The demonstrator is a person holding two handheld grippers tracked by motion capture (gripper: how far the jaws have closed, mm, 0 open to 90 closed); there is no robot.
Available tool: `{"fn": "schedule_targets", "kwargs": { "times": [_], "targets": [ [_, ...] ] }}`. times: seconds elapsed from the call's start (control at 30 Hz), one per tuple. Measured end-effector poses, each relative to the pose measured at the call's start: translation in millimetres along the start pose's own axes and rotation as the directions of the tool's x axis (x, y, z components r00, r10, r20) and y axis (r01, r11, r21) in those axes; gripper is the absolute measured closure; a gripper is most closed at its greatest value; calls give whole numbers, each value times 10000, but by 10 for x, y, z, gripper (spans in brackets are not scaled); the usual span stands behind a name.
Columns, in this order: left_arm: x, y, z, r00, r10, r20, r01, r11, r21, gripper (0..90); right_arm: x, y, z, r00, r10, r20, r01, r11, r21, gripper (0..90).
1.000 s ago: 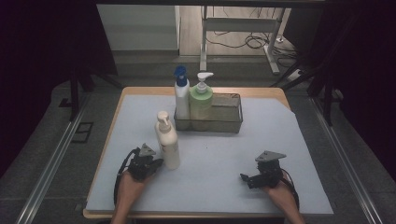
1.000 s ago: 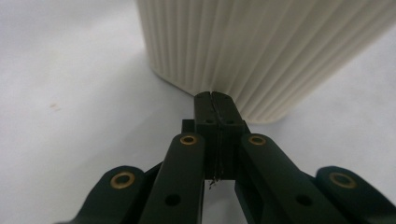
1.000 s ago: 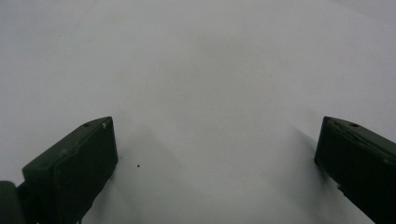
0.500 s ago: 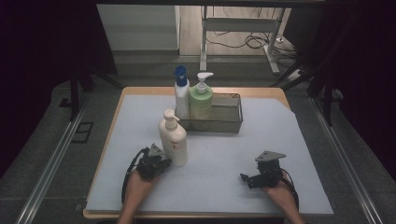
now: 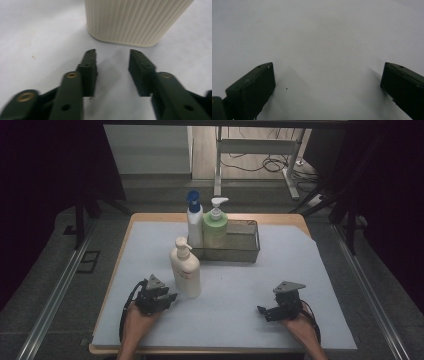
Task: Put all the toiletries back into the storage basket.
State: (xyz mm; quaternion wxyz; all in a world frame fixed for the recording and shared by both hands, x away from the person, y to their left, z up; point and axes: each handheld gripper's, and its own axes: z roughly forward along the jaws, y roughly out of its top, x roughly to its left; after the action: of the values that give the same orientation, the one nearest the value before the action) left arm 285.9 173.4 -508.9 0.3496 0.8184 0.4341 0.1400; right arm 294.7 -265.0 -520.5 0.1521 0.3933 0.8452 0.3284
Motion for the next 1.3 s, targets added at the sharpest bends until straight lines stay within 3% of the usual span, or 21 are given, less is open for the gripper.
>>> {"fn": "schedule_targets", "kwargs": {
  "times": [0.23, 0.37, 0.53, 0.73, 1.3],
  "targets": [
    [21, -51, -38, 9986, -223, -473, 227, 9997, 81, 246, 51, 31, -31, 9993, -323, -179, 325, 9994, 96, 0],
    [70, -109, -78, 9964, -441, -722, 452, 9989, 126, 133, 86, 72, -68, 9987, -414, -313, 413, 9991, -50, 0],
    [106, -187, -82, 9939, -678, -868, 696, 9974, 180, 122, 139, 150, -134, 9968, -596, -524, 579, 9978, -333, 0],
    [107, -231, -41, 9928, -434, -1114, 457, 9988, 184, 119, 206, 242, -164, 9943, -631, -857, 586, 9968, -537, 0],
    [102, -248, -38, 9924, -468, -1137, 483, 9988, 98, 120, 376, 611, -187, 9844, -1087, -1382, 956, 9906, -980, 0]
  ]
}}
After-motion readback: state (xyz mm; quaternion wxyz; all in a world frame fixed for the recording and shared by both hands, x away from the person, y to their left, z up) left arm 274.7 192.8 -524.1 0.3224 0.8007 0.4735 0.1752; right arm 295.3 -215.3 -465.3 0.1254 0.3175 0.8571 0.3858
